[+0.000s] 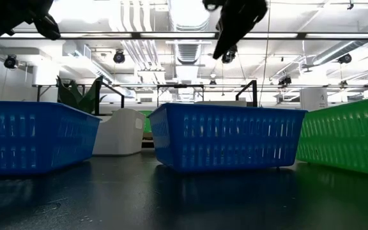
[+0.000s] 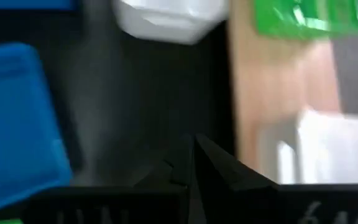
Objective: Stack baskets on shelf by color
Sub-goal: Stack the left white bin on top of the white bin on the shelf, then put the middle blue bin on the shelf
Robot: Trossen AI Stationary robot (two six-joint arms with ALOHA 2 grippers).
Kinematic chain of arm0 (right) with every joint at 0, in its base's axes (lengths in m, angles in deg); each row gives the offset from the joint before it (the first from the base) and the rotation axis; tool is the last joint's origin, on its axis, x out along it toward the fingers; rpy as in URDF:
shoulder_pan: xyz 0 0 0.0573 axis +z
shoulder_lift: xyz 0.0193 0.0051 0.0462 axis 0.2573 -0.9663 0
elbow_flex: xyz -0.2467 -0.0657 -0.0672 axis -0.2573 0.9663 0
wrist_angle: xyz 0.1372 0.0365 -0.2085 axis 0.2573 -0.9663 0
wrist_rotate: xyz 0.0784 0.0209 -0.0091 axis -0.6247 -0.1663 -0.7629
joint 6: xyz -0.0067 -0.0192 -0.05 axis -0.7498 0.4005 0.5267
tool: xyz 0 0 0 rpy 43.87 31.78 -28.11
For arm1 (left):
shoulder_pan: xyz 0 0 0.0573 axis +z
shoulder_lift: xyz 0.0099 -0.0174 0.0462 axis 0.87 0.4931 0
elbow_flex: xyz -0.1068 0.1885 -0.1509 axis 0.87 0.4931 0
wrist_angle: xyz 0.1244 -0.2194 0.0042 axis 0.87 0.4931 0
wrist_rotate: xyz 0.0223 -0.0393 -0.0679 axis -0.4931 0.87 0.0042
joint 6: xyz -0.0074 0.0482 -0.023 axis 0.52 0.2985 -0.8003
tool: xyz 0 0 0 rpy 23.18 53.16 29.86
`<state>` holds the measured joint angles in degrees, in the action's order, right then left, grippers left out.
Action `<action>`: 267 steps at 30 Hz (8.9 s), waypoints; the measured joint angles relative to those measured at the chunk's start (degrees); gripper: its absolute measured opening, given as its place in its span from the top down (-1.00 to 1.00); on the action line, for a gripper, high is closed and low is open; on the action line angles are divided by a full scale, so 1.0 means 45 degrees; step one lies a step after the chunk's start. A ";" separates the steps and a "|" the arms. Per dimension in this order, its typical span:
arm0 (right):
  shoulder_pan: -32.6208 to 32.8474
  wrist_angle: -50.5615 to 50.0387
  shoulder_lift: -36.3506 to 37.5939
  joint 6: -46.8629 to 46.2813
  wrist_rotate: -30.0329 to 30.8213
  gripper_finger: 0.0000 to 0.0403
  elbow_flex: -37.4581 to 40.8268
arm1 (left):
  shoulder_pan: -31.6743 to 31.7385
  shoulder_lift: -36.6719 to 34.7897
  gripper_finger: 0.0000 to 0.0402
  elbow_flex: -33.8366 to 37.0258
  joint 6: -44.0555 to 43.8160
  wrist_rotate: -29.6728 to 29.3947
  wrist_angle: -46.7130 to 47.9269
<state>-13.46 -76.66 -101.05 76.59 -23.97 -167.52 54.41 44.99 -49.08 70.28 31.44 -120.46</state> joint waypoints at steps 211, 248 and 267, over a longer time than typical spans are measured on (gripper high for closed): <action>-0.5126 -0.4844 -0.4013 0.3559 -0.1346 0.96 -0.5099 | 0.0005 0.3904 1.00 -0.0097 -0.0582 -0.0105 -0.5996; -0.4007 -0.6339 -0.3477 0.2095 -0.1654 0.50 -0.5979 | 0.0005 0.3908 1.00 -0.0092 -0.0271 -0.0163 -0.5991; 0.0938 0.6640 0.2573 0.2445 -0.1565 0.86 0.4083 | 0.0003 0.5637 1.00 -0.0982 -0.1000 -0.0197 -0.5994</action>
<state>-9.24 -46.78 -89.48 87.59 -31.01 -149.15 54.43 70.35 -53.49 65.78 30.55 -147.43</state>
